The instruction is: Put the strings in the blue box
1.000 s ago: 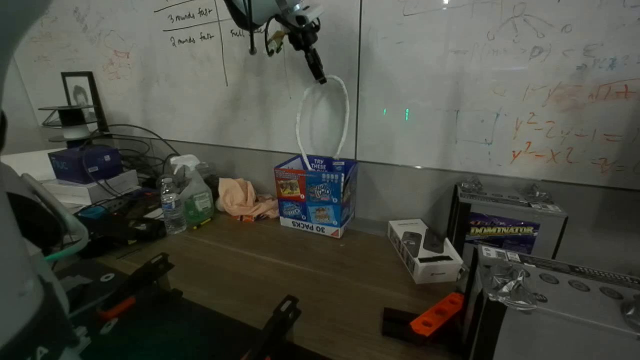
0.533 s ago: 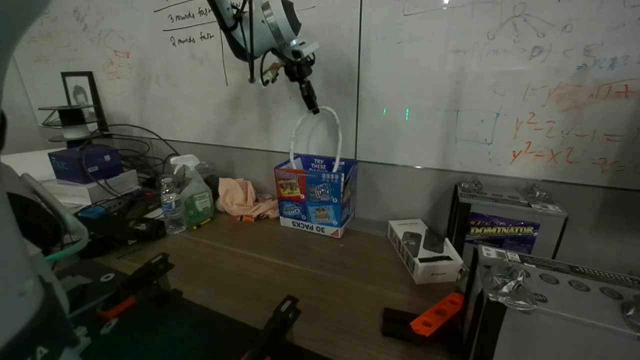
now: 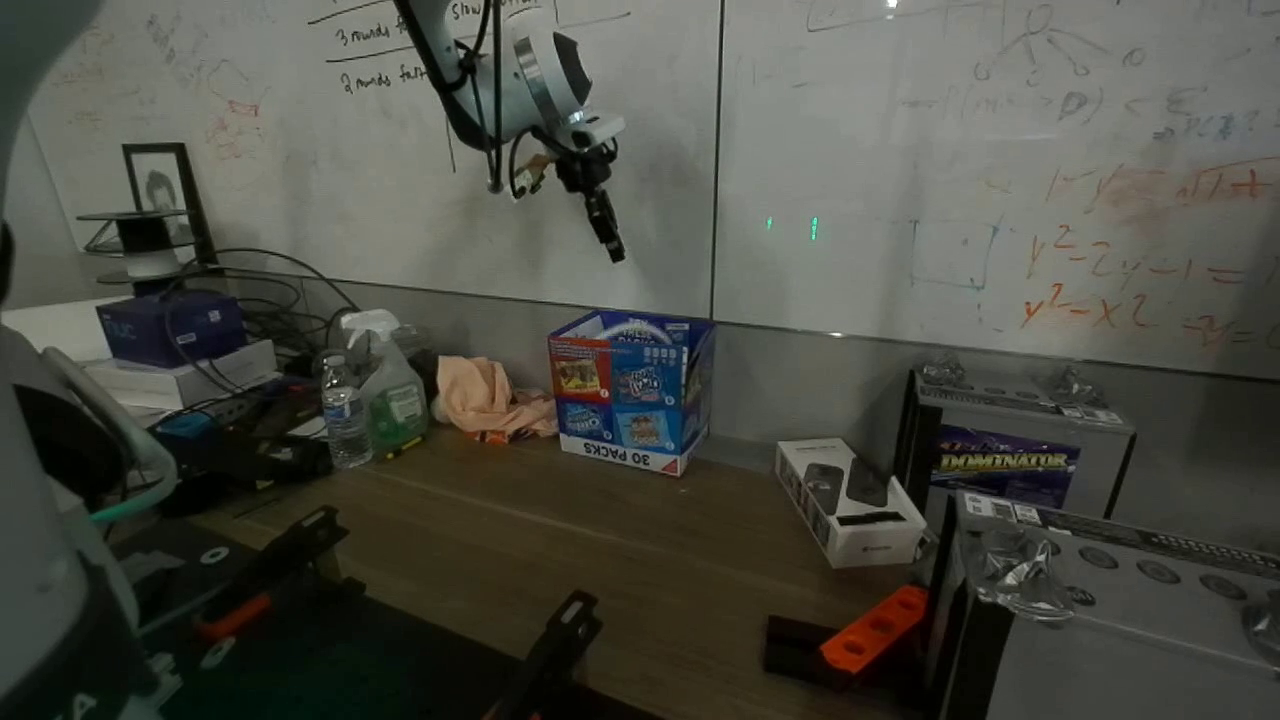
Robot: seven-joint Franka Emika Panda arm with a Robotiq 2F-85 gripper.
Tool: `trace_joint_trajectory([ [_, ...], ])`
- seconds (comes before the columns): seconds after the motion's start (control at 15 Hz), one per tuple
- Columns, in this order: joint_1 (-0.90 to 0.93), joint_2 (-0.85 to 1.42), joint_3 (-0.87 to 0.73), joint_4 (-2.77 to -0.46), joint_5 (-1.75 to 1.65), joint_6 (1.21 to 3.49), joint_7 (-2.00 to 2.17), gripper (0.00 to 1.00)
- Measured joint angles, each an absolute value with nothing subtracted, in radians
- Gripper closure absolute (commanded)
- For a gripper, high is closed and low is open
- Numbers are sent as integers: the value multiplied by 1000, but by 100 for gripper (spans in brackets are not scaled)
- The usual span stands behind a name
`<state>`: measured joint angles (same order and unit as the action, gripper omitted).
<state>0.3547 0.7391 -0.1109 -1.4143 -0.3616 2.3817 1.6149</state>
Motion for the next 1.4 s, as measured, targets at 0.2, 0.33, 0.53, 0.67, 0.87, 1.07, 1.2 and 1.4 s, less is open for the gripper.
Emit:
trace_joint_trajectory([
  [0.2,343,739,-110,-1419,-362,2380,1516,13],
  [0.33,321,734,-102,-1433,-360,2380,1390,0],
  [0.53,262,692,-81,-1492,-358,2377,1182,0],
  [0.67,193,628,-43,-1561,-358,2377,1036,0],
  [0.87,66,503,31,-1683,-355,2359,813,0],
  [1.07,-35,365,80,-1828,-322,2341,583,0],
  [1.2,-80,268,94,-1934,-292,2337,429,0],
  [1.4,-99,116,75,-2092,-245,2336,215,0],
])
